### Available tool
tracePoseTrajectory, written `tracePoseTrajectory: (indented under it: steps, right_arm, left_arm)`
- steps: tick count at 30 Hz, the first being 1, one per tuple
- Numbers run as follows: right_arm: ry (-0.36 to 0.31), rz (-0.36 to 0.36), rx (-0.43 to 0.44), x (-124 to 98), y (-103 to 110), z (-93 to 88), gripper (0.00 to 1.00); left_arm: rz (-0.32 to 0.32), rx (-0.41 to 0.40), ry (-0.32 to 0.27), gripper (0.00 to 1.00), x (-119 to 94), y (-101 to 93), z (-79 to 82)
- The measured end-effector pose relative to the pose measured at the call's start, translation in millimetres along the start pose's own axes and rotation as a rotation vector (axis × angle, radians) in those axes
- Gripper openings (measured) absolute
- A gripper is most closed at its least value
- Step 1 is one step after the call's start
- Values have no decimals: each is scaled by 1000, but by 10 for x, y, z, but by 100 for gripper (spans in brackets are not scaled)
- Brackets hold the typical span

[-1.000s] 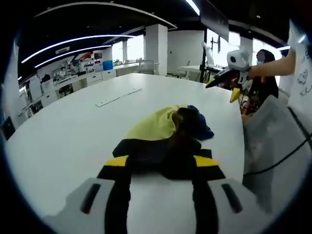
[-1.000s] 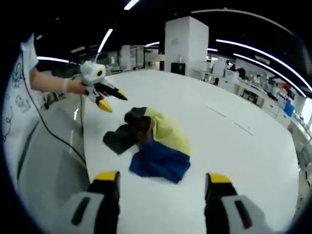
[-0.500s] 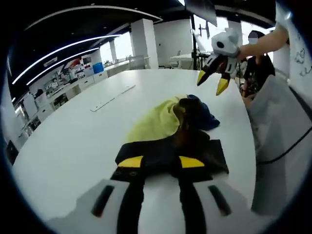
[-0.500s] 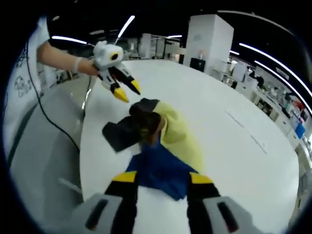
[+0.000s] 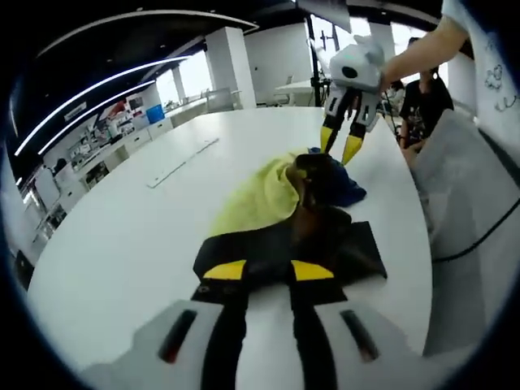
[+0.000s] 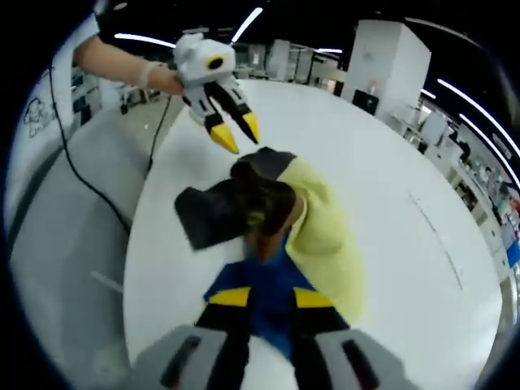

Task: Fold the garment on the visible template until the final outline fits inside the template.

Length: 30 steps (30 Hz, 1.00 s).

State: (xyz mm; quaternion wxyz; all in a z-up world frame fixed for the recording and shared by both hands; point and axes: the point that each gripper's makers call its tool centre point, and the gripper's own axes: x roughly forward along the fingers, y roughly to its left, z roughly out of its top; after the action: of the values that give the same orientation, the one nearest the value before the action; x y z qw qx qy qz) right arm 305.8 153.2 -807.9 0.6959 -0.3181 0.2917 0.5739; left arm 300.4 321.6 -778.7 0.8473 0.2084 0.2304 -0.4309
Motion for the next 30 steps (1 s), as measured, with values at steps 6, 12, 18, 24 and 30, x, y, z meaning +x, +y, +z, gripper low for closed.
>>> tracePoseTrajectory:
  steps: [6, 12, 18, 24, 30]
  right_arm:
    - [30, 21, -2, 17, 41, -75, 1]
    - [31, 20, 25, -22, 62, -115, 0]
    - [15, -10, 61, -68, 42, -170, 0]
    - [14, -34, 111, -140, 19, -278, 0]
    - [6, -42, 145, -176, -5, -332, 0]
  left_arm:
    - [-2, 8, 8, 16, 6, 17, -14]
    - [0, 18, 11, 15, 22, 48, -23]
    - [-10, 42, 22, 14, 65, 26, -6]
    - [-25, 71, 61, 13, 122, -8, -93]
    - [-36, 123, 104, 14, 167, -28, -189]
